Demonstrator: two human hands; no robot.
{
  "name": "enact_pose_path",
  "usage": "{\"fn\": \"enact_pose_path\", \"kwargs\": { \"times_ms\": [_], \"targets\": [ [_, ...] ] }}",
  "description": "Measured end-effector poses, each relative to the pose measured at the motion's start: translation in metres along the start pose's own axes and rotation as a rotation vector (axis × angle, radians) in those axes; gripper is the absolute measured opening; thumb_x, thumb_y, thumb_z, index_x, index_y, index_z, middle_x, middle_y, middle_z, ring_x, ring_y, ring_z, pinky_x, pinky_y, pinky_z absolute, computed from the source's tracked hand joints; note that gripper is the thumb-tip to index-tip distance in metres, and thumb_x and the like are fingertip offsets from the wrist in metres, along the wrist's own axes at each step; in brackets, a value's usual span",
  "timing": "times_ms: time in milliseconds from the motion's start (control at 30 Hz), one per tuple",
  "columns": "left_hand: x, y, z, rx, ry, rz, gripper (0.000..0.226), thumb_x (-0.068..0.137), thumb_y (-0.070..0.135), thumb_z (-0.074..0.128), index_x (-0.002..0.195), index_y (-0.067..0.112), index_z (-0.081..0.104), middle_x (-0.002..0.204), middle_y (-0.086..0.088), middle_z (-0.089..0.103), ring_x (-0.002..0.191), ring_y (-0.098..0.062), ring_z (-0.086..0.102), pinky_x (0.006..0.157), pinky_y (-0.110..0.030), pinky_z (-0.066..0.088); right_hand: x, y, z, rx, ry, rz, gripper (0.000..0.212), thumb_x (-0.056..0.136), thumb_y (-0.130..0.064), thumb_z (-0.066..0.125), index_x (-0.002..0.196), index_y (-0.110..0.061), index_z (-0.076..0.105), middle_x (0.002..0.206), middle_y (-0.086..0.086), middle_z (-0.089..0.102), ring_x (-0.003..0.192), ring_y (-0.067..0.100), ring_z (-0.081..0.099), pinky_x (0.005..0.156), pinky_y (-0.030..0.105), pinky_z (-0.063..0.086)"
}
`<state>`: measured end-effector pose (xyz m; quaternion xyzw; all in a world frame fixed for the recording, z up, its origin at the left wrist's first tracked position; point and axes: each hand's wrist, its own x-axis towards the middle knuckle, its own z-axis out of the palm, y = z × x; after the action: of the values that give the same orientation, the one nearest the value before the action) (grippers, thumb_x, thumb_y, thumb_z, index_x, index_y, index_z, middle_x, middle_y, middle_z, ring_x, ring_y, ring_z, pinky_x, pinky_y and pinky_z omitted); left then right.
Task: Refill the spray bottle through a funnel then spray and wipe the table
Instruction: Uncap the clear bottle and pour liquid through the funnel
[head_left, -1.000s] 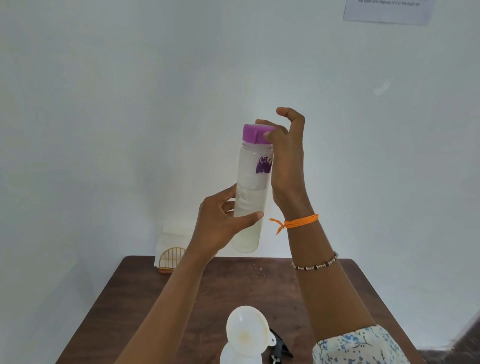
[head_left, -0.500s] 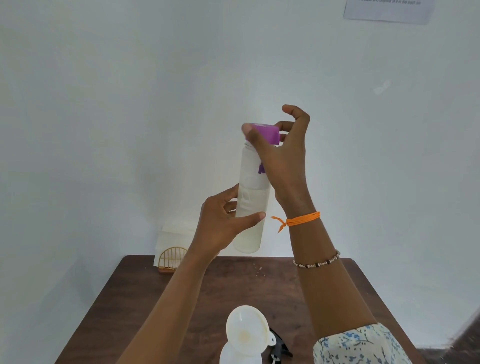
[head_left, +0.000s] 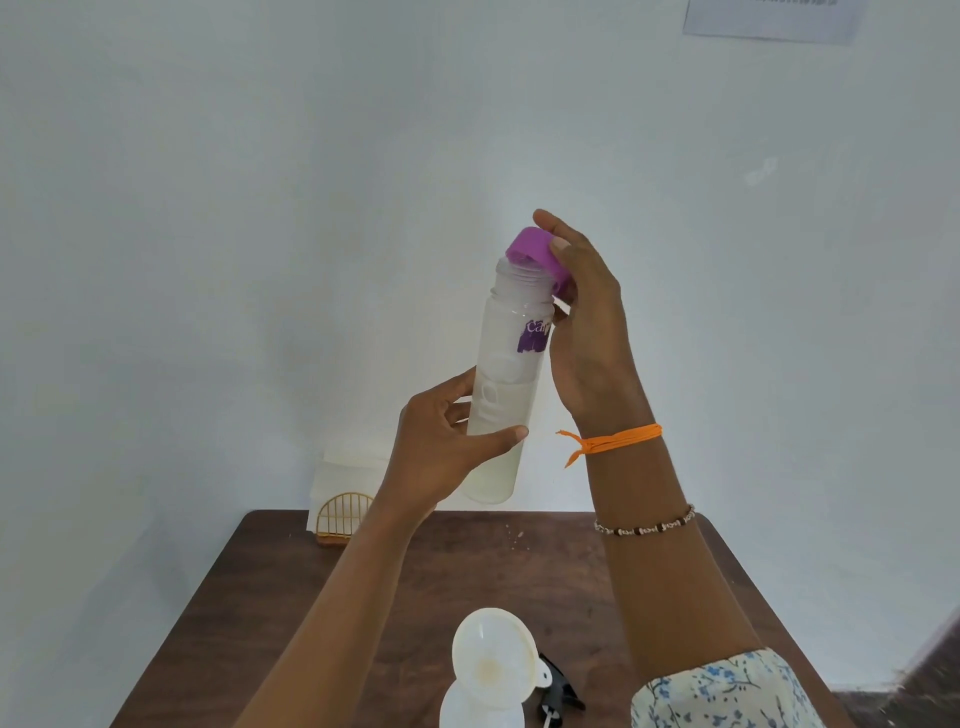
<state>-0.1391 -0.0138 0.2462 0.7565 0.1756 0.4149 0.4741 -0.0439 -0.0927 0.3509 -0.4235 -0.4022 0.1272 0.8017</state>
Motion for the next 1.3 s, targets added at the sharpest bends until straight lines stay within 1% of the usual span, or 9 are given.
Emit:
{"fn": "enact_pose_path", "kwargs": {
  "times_ms": [100,300,467,567,733,833,967,1167,1300],
  "targets": [
    [-0.001,-0.001,-0.001,-0.01,0.003,0.002,0.058,0.06,0.035,0.084,0.113,0.039,0.058,0.107,0.022,0.064,0.093,0.002,0.064,0.077,-0.015,0.054,-0.001,0.003,-0.007,0.204,-0.017,0.1,0.027,0.094,-0.017,0.042,0.111,-0.018,0.063,0.1,-0.005,0.066,0.092,0.01,0.057,0.083,0.022,0.045],
    [-0.006,-0.006,0.002,0.011,0.01,-0.01,0.058,0.061,0.035,0.084,0.11,0.043,0.053,0.105,0.026,0.059,0.09,0.006,0.061,0.068,-0.004,0.047,-0.008,0.016,-0.025,0.469,0.018,0.282,0.027,0.091,-0.018,0.044,0.109,-0.015,0.064,0.088,-0.001,0.071,0.082,0.016,0.059,0.074,0.024,0.049],
    [-0.012,-0.016,0.009,0.025,-0.007,-0.023,0.06,0.064,0.031,0.083,0.116,0.035,0.054,0.115,0.014,0.062,0.098,-0.007,0.062,0.079,-0.017,0.052,-0.023,0.035,-0.038,0.593,0.073,0.385,0.031,0.09,-0.018,0.041,0.113,-0.011,0.062,0.102,0.008,0.064,0.087,0.022,0.055,0.083,0.029,0.045],
    [-0.015,-0.023,0.011,0.027,-0.028,-0.039,0.062,0.064,0.03,0.083,0.117,0.034,0.053,0.114,0.017,0.061,0.098,-0.004,0.061,0.075,-0.014,0.049,-0.037,0.048,-0.051,0.66,0.115,0.426,0.034,0.091,-0.017,0.041,0.119,-0.009,0.058,0.114,0.013,0.058,0.095,0.027,0.054,0.095,0.033,0.042],
    [-0.023,-0.041,0.017,0.043,-0.065,-0.082,0.061,0.063,0.03,0.083,0.116,0.03,0.052,0.113,0.014,0.061,0.099,-0.008,0.061,0.077,-0.02,0.05,-0.071,0.071,-0.075,0.681,0.243,0.528,0.027,0.09,-0.016,0.044,0.112,-0.008,0.058,0.111,0.015,0.055,0.097,0.029,0.053,0.086,0.032,0.05],
    [-0.03,-0.052,0.023,0.058,-0.089,-0.107,0.06,0.062,0.03,0.083,0.113,0.03,0.052,0.107,0.019,0.06,0.098,-0.002,0.06,0.075,-0.016,0.048,-0.091,0.085,-0.087,0.614,0.301,0.594,0.028,0.089,-0.016,0.046,0.112,-0.007,0.06,0.106,0.015,0.053,0.092,0.028,0.056,0.084,0.032,0.052],
    [-0.039,-0.07,0.032,0.043,-0.122,-0.17,0.059,0.062,0.026,0.083,0.112,0.03,0.051,0.107,0.019,0.06,0.101,-0.006,0.06,0.079,-0.023,0.05,-0.118,0.11,-0.103,0.479,0.346,0.6,0.02,0.092,-0.012,0.047,0.106,-0.007,0.06,0.098,0.012,0.054,0.087,0.024,0.061,0.087,0.031,0.052],
    [-0.051,-0.091,0.035,0.031,-0.124,-0.244,0.059,0.061,0.021,0.084,0.111,0.024,0.053,0.111,0.007,0.062,0.102,-0.013,0.061,0.084,-0.033,0.053,-0.186,0.158,-0.135,0.017,0.43,0.645,0.015,0.089,0.001,0.051,0.103,-0.004,0.048,0.097,0.014,0.058,0.091,0.023,0.06,0.093,0.033,0.049],
    [-0.054,-0.1,0.033,0.033,-0.117,-0.282,0.06,0.061,0.024,0.084,0.112,0.025,0.052,0.109,0.01,0.061,0.101,-0.012,0.061,0.079,-0.027,0.052,-0.231,0.179,-0.162,-0.439,0.479,0.738,0.017,0.081,-0.004,0.065,0.09,-0.01,0.052,0.087,0.005,0.054,0.081,0.016,0.051,0.064,0.015,0.046]
  ]
}}
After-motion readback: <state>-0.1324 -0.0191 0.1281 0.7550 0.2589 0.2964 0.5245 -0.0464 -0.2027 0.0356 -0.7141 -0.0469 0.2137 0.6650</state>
